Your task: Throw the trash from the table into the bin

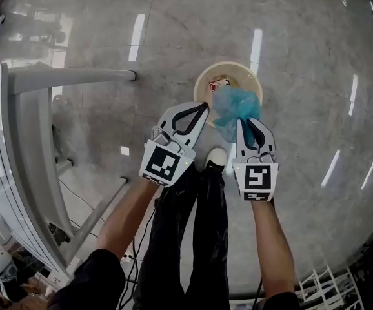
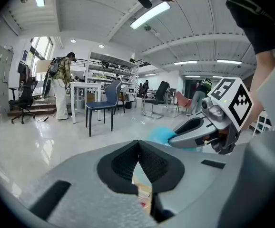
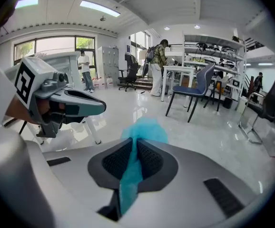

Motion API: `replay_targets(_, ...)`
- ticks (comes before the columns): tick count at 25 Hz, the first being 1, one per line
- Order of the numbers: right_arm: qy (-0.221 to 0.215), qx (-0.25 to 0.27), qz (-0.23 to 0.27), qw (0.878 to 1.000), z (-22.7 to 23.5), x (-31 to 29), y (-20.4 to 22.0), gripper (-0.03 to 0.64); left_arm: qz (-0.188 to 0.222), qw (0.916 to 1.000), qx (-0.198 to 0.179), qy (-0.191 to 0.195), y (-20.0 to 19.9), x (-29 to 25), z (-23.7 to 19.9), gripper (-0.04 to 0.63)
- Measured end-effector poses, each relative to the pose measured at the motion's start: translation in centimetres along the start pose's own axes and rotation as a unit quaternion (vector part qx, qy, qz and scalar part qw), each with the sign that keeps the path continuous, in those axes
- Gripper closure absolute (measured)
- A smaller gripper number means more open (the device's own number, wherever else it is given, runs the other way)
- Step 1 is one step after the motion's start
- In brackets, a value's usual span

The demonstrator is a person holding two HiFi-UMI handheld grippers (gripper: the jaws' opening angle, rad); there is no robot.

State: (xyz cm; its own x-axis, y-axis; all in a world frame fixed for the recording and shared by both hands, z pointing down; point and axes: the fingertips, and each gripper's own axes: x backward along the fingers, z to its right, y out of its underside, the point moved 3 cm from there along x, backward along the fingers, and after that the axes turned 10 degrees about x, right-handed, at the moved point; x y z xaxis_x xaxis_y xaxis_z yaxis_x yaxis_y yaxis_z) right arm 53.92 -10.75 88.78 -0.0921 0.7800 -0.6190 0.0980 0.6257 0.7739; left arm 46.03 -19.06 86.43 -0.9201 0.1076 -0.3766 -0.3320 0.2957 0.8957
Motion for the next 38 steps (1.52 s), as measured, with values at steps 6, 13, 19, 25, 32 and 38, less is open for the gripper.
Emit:
replay_targets(6, 0.007, -0.027, -0.017, 0.999, 0.9, -2.9, 3.4, 0.592, -0.011, 0.9999, 0.004, 0.0, 3.1, -1.2, -0.5, 0.591)
replay_targets(13, -0.01, 0.013, -0.035, 0.999, 0.1, -5.3, 5.3, 0.592, -0.023, 0.9996, 0.007, 0.015, 4.9, -0.9, -0.3, 0.591)
replay_targets(19, -0.021, 0.018, -0.055, 0.998, -0.1, -6.6, 6.8, 0.592, -0.038, 0.9988, 0.031, 0.004, 6.5, -0.7, -0.4, 0.591)
replay_targets(25, -0.021, 0.008, -0.065, 0.998, -0.3, -7.7, 7.8, 0.463, -0.042, 0.9985, 0.034, 0.006, 7.2, -0.4, -0.3, 0.591)
replay_targets(32, -0.016, 0.018, -0.067, 0.997, -0.2, -7.4, 8.5, 0.394, -0.039, 0.9989, 0.024, 0.009, 7.9, 0.3, -0.4, 0.591)
replay_targets(38, -0.021, -0.002, -0.059, 0.998, -0.5, -6.8, 7.8, 0.397, -0.039, 0.9988, 0.029, 0.006, 7.8, 0.6, -0.3, 0.591)
